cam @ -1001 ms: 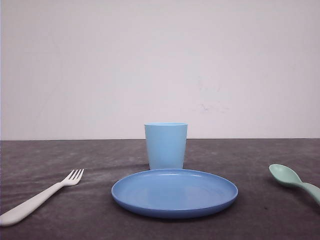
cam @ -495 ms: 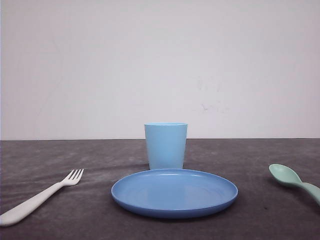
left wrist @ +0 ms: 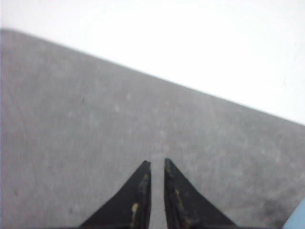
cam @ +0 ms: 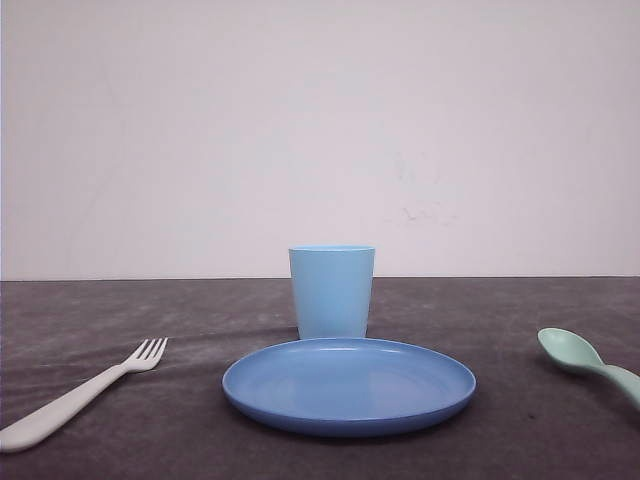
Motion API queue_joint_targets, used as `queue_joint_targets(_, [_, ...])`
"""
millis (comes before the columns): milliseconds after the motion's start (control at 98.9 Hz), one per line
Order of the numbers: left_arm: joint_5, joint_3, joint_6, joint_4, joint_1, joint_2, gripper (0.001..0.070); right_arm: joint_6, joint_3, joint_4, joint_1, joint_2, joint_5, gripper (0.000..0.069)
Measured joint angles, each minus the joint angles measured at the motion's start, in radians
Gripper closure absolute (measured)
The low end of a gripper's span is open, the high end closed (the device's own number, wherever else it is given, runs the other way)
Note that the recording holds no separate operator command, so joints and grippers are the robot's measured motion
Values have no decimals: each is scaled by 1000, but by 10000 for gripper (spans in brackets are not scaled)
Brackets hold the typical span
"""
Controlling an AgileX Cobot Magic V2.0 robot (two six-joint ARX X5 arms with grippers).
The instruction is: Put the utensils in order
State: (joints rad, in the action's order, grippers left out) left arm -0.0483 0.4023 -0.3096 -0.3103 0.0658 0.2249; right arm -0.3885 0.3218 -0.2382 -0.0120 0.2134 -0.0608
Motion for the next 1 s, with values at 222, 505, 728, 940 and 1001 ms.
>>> queue_joint_targets(222, [14,344,69,-200,0,290,685,164,362,-233,0,299,-42,687])
queue_joint_targets(505, [39,447,105,-274,0,412,667,281,492,-345,-41,403,-51,646])
queue_joint_targets(728, [49,447,109,-326,0,424,408,280,492,-358,-47,402,-51,327])
queue_joint_targets(940, [110,447,86,-371,40,476,357,279,492,-379,-48,408,-51,302])
queue_joint_targets(1001, [111,447,74,-390,61,503,355,278,492,-379,-48,416,-51,302])
